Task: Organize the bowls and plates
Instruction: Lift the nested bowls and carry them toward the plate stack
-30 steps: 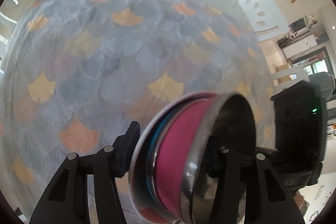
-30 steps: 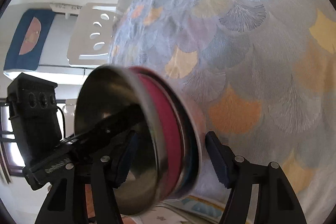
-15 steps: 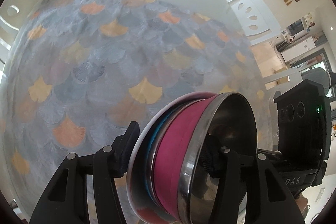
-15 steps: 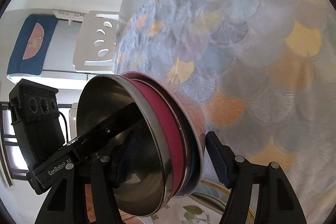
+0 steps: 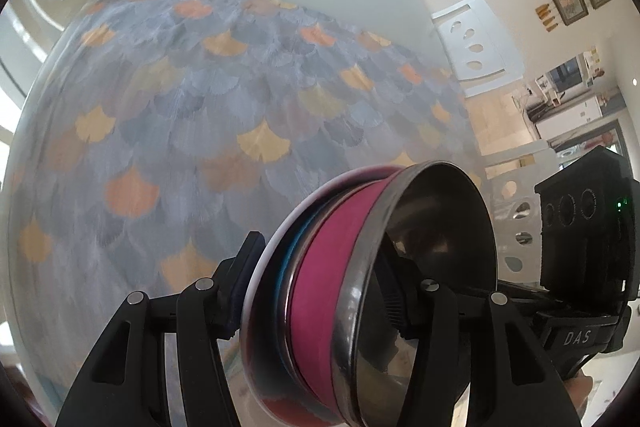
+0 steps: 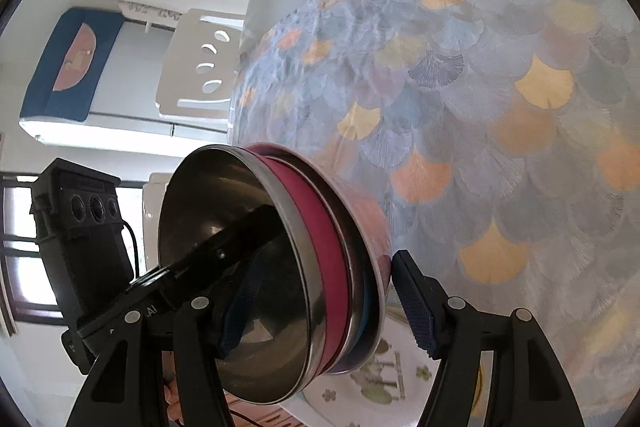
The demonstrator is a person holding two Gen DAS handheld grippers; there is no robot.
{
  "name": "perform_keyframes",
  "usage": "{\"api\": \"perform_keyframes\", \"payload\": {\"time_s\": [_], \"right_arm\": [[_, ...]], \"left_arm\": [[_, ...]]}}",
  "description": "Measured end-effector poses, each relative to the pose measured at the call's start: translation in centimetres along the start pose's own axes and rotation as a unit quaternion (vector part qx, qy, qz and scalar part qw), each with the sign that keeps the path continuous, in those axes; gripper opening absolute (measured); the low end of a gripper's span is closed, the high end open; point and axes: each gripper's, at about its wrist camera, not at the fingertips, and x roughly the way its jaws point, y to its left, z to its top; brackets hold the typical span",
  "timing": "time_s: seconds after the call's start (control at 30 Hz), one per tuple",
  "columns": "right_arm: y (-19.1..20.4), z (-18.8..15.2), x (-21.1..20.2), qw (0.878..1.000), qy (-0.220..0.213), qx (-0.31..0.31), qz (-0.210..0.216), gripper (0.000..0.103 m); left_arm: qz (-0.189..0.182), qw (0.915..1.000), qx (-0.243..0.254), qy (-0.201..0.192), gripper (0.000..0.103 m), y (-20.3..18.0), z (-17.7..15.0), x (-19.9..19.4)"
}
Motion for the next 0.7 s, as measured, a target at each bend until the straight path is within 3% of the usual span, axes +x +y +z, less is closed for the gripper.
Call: {"api": "perform_keyframes", "payload": {"time_s": [0.43,0.7], "right_arm": [[-1.0,-6.6,-1.2,0.998,0.054,-0.004,0.007,0.066],[-1.8,-9.6,-0.4,0.997,0.079,-0.005,-0.010,0.066]], "left_arm": [[-0.019,0.9979,-0.057,0.024,0.051,0.6,-7.9,-0.5],[-0.010,0.9984,-0.050,0.024,0.054,-0.2,-10.7,-0.4]]}}
